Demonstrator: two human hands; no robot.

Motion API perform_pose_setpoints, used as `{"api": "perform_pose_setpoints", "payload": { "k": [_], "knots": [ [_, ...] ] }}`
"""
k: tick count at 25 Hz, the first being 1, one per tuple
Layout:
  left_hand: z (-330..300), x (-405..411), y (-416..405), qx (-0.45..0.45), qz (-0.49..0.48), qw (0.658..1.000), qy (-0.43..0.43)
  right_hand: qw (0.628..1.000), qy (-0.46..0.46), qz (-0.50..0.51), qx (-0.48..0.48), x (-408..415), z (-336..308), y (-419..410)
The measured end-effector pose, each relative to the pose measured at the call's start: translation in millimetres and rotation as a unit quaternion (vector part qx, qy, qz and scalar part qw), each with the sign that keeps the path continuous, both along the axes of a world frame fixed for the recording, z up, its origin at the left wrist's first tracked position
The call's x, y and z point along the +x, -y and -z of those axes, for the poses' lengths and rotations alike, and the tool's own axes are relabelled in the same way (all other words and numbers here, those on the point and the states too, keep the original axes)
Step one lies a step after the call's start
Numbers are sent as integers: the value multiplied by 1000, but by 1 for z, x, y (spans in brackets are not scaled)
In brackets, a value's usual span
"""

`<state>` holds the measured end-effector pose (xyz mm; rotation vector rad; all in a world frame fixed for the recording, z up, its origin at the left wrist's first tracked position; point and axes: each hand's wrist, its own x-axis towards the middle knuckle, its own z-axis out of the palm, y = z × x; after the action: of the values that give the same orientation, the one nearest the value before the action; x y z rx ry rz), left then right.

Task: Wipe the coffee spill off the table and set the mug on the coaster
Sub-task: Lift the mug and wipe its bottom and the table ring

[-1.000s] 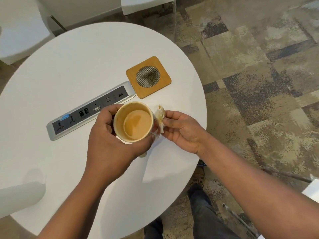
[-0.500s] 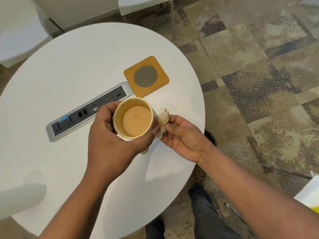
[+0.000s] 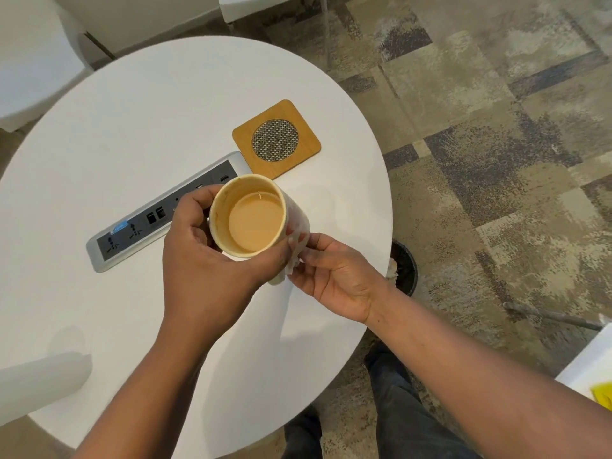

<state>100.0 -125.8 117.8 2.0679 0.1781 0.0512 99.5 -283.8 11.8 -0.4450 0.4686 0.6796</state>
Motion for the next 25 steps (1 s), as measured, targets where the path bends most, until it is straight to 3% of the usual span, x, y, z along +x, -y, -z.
{"api": "perform_pose_setpoints", "payload": {
  "k": [9,14,25],
  "knots": [
    [-5,-1,3,-2,19,1000,-4,997,42,-58,-16,16,4,-10],
    [-5,-3,3,3,38,999,-12,998,20,-46,-42,33,4,-5],
    [-8,2,3,1,29,999,-18,995,92,-9,-23,33,7,35]
  ]
}}
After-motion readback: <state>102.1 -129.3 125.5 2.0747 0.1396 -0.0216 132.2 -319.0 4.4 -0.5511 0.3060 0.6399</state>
